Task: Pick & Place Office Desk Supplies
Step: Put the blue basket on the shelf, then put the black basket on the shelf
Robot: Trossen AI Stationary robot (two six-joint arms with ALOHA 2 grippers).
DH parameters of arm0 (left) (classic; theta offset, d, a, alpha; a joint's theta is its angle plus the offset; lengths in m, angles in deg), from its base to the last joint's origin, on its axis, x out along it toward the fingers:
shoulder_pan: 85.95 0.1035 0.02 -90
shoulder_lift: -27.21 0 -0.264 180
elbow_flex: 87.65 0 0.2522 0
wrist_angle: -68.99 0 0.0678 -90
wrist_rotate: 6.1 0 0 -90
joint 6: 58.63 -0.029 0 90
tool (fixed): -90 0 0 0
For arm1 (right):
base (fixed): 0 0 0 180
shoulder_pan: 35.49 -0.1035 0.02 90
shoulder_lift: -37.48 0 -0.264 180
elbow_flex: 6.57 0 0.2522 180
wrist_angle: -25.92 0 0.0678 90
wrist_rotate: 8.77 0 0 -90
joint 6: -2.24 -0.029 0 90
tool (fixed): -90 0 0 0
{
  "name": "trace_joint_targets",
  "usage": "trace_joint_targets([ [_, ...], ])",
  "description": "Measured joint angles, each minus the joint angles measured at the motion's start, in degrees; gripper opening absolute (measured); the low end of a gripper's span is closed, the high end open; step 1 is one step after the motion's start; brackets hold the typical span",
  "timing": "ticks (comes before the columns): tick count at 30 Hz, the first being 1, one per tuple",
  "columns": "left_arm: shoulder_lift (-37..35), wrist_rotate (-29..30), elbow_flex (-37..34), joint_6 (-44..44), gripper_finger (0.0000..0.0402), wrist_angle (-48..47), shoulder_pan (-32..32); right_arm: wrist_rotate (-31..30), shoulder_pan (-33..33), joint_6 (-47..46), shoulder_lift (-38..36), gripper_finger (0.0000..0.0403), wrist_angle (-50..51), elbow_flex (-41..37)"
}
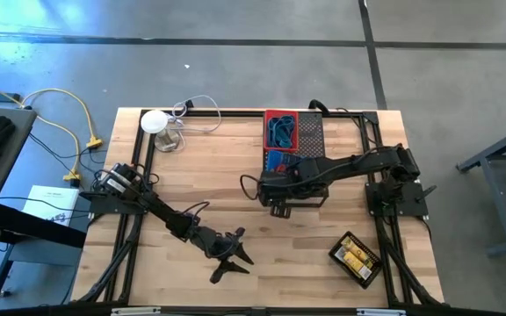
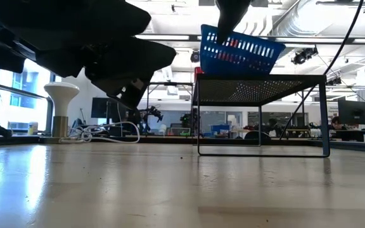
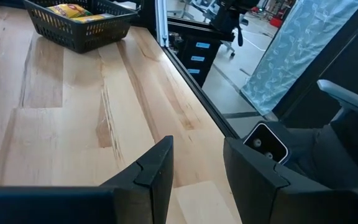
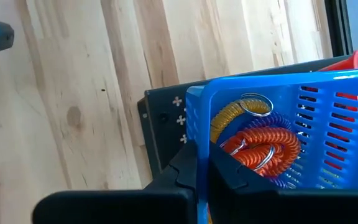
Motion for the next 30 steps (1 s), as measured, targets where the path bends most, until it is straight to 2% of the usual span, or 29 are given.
trace_joint_targets([
  [4,0.0,0.0,0.0,-0.2,0.0136,0.0,-0.2,0.0,-0.1,0.0,0.0,0.0018,0.1,0.0],
  [20,0.0,0.0,0.0,0.0,0.0136,0.0,-0.2,-0.4,-2.0,-2.0,-0.4,0.0118,0.1,0.0],
  [26,0.0,0.0,0.0,0.0,0.0136,0.0,-0.2,-3.9,-2.9,-3.6,-1.1,0.0131,0.3,0.0],
  [30,0.0,0.0,0.0,0.0,0.0136,0.0,-0.2,-3.3,-5.1,-5.4,-3.1,0.0132,0.2,0.0],
])
